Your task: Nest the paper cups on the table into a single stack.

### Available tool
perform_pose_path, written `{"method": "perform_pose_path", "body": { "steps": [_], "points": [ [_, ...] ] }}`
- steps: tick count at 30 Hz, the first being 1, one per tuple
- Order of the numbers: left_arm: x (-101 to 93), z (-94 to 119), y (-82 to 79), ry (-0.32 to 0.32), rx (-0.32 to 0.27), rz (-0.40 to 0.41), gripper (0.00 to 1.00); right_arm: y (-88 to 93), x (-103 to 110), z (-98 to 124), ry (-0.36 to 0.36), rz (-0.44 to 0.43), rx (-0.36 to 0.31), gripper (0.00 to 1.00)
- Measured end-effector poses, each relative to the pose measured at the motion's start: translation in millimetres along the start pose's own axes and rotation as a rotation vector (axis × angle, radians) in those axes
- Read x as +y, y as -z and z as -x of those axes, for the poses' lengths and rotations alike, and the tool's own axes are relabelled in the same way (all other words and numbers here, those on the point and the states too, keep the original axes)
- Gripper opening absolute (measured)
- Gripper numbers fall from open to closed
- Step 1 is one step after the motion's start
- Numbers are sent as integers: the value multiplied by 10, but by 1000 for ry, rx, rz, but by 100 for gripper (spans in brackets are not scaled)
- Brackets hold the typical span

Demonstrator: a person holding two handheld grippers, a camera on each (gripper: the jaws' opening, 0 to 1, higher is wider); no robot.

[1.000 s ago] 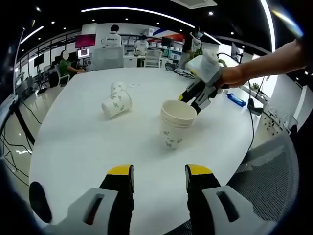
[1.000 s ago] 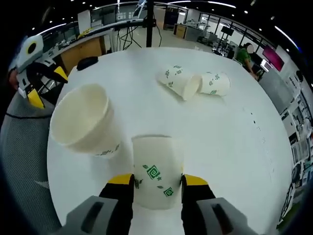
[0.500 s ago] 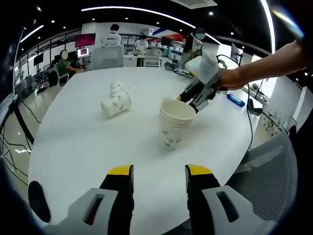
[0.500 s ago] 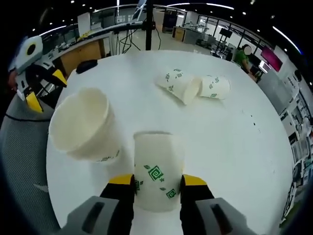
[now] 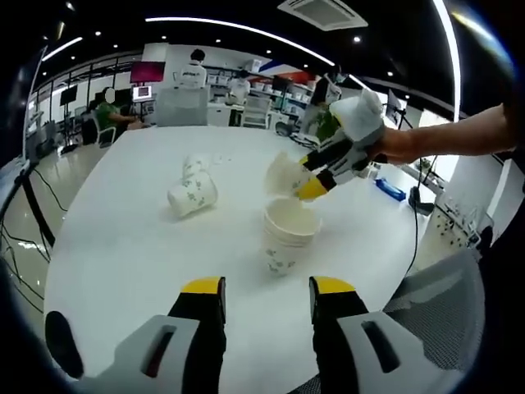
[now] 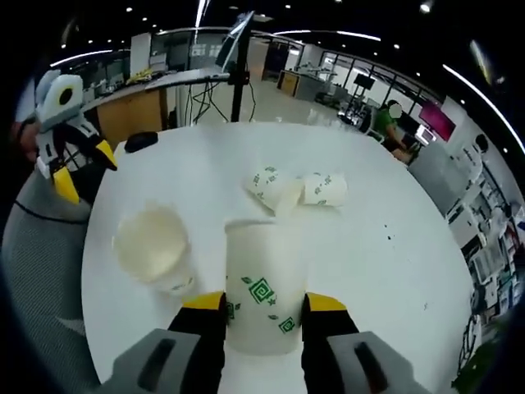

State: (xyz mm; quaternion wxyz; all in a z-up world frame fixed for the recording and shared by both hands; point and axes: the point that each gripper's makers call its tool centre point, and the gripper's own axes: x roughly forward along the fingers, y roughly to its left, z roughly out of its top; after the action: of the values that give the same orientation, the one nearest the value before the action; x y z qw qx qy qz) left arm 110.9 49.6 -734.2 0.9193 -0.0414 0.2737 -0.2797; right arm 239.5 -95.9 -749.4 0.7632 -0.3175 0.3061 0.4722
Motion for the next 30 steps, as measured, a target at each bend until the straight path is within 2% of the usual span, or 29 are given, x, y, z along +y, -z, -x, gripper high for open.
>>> {"method": "perform_pose_path", "body": {
  "steps": [5, 11, 13, 25, 30],
  "points": [
    [-43, -56, -379, 18, -62, -6, 40, -206, 36, 104, 12, 40, -37, 34],
    [0, -208, -683, 42, -109, -1, 40, -398, 255, 189, -11, 115, -54, 34],
    [-46, -231, -780, 53, -120, 3, 40, -433, 317, 196, -21, 137, -57, 34],
    [-277, -379, -978, 135, -124, -20, 39, -583, 564, 225, -63, 195, -83, 34],
    [-433, -389, -1010, 195, -121, -22, 31, -639, 665, 249, -81, 212, -103, 34]
  ]
}}
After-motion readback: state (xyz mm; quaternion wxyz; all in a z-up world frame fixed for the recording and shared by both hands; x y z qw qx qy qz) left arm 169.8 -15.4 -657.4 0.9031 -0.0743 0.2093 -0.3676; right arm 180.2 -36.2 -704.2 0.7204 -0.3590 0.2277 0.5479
